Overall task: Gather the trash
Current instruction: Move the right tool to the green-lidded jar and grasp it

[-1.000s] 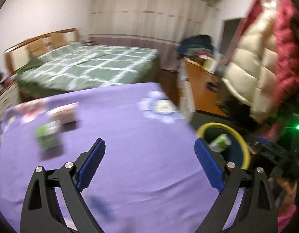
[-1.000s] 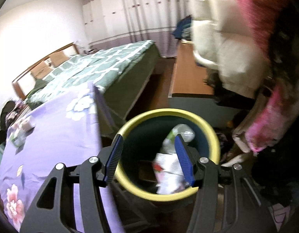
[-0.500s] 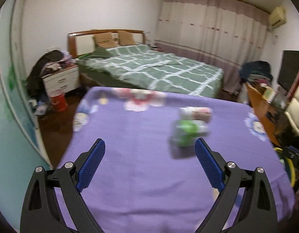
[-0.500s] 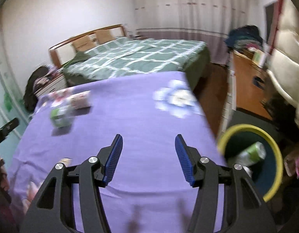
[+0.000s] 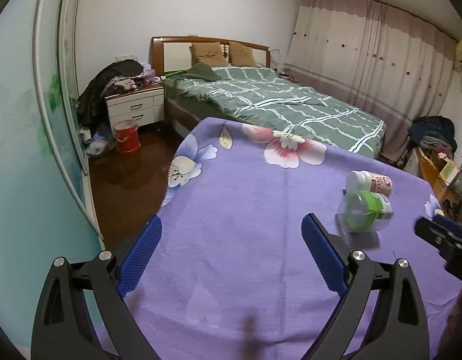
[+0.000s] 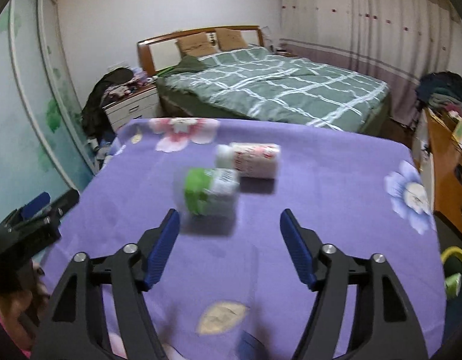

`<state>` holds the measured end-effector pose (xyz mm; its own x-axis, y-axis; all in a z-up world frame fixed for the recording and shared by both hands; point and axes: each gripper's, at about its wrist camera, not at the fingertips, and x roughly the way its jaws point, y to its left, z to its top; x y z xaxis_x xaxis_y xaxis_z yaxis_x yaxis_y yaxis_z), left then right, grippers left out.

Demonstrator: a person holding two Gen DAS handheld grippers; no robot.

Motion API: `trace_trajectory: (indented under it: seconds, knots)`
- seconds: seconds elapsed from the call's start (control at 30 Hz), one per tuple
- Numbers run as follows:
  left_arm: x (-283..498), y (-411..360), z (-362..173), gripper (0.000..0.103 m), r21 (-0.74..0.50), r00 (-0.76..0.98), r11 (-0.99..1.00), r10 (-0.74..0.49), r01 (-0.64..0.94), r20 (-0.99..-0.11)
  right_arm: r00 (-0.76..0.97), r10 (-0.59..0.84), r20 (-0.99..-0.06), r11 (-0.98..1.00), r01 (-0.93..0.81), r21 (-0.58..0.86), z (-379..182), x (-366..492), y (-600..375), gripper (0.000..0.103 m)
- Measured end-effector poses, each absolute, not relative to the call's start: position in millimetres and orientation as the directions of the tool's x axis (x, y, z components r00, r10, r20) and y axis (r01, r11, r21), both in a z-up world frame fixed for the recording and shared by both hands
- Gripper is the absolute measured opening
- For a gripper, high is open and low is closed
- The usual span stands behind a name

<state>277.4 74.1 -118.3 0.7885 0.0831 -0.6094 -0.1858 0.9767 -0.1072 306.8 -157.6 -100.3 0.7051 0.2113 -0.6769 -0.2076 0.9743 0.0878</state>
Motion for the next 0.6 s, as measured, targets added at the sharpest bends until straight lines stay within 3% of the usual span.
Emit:
trace_trajectory:
  seconds: [0.47, 0.5, 0.53, 0.6]
  knots:
    - [275.8, 64.0, -120.8, 0.095, -0.125, 0.781, 0.98, 0.047, -0.158, -0.622, 0.618, 0.169, -0.768, 0.984, -0.156, 0.09, -142.3, 370.2, -119.4, 0.077]
    - [276.1, 63.1, -120.7, 0.095, -0.123, 0.781, 0.98, 0.046, -0.156, -0.622, 0.617, 0.165, -0.769, 0.984, -0.156, 0.087, -143.5, 370.3, -119.8, 0.076]
    - [276.2, 62.4, -120.8, 0.095, -0.122, 0.781, 0.98, 0.046, -0.155, -0.623, 0.62, 0.156, -0.769, 0.985, -0.151, 0.078, -144.7, 370.2, -119.8, 0.067]
    - [276.5, 61.7, -121.3, 0.095, -0.121, 0.78, 0.981, 0.044, -0.152, -0.624, 0.621, 0.158, -0.768, 0.986, -0.148, 0.082, -145.3, 370.0, -121.4, 0.068]
